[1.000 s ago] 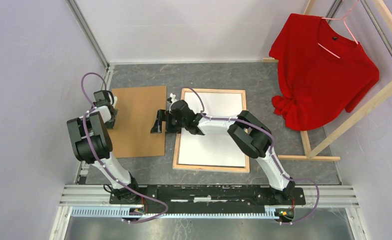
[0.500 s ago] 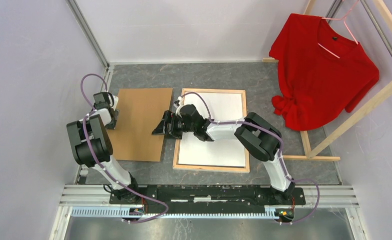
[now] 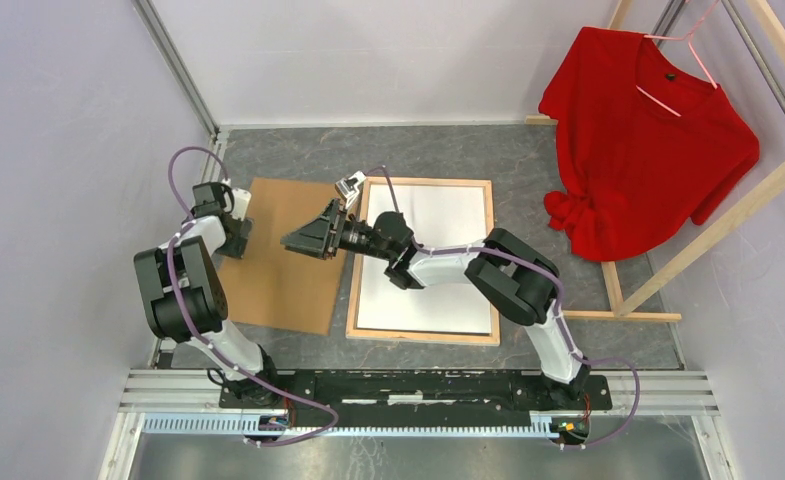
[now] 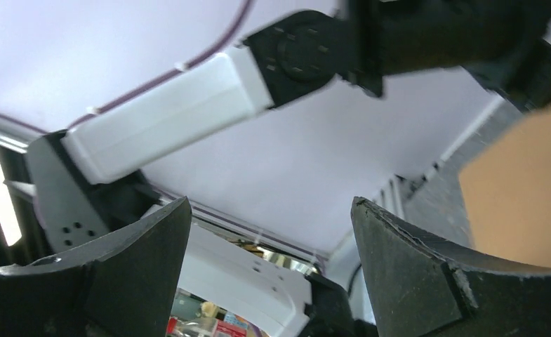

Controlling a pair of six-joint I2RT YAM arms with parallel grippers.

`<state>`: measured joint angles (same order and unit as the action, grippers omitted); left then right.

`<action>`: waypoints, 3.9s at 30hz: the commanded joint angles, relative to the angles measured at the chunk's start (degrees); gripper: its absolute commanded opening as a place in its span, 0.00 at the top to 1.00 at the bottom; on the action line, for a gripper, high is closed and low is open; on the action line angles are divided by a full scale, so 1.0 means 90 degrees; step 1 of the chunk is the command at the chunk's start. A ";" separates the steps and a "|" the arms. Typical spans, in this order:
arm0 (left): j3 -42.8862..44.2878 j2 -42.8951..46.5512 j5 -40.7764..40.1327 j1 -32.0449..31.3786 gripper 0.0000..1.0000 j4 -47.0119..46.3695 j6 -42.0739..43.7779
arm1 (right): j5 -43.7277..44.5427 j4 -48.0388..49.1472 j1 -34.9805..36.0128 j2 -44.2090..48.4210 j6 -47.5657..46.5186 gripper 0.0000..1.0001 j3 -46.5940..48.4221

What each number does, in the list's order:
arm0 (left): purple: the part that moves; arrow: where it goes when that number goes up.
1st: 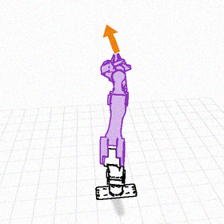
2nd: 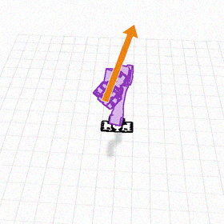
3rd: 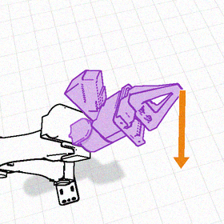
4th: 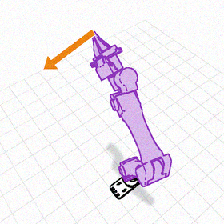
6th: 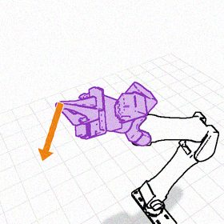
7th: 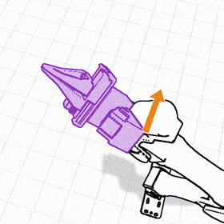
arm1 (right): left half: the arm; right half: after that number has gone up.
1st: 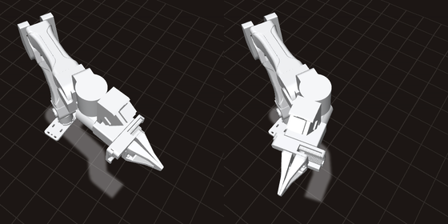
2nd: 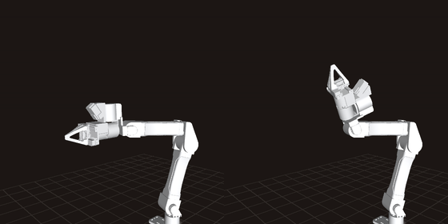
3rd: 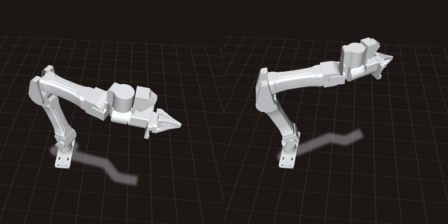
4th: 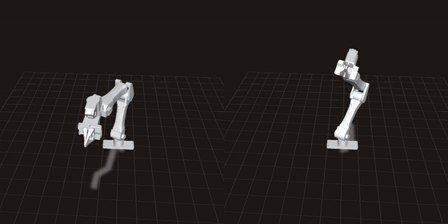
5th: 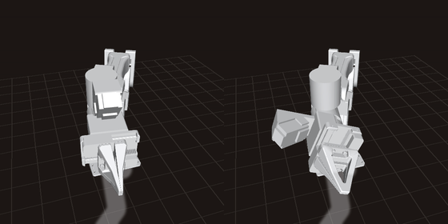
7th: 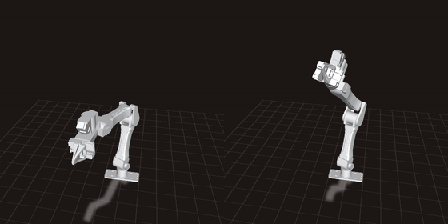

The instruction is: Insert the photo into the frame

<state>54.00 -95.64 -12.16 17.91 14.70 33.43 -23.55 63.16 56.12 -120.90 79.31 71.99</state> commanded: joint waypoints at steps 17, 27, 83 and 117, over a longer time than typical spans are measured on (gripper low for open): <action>0.1643 -0.0331 0.1590 0.0946 0.18 0.2422 -0.0023 | 0.2572 -0.7564 0.0452 -0.0110 -0.3934 0.02 0.2318; 0.1390 -0.0258 0.1615 0.1034 0.05 0.2211 -0.0032 | 0.2912 -0.7479 0.0269 -0.0189 -0.3772 0.04 0.1686; 0.0934 -0.1137 0.1198 0.0079 0.24 0.0823 -0.1314 | 0.3888 -0.9081 -0.0164 -0.1202 -0.2783 0.02 0.3117; 0.0287 -0.0943 0.1908 -0.0961 0.28 0.1630 -0.1166 | 0.2231 -0.4140 -0.0438 0.1541 -0.0734 0.04 -0.0543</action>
<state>60.03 -101.95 -7.33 12.47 16.25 24.99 -1.13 12.84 51.53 -111.35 69.97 66.24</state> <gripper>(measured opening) 0.715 0.967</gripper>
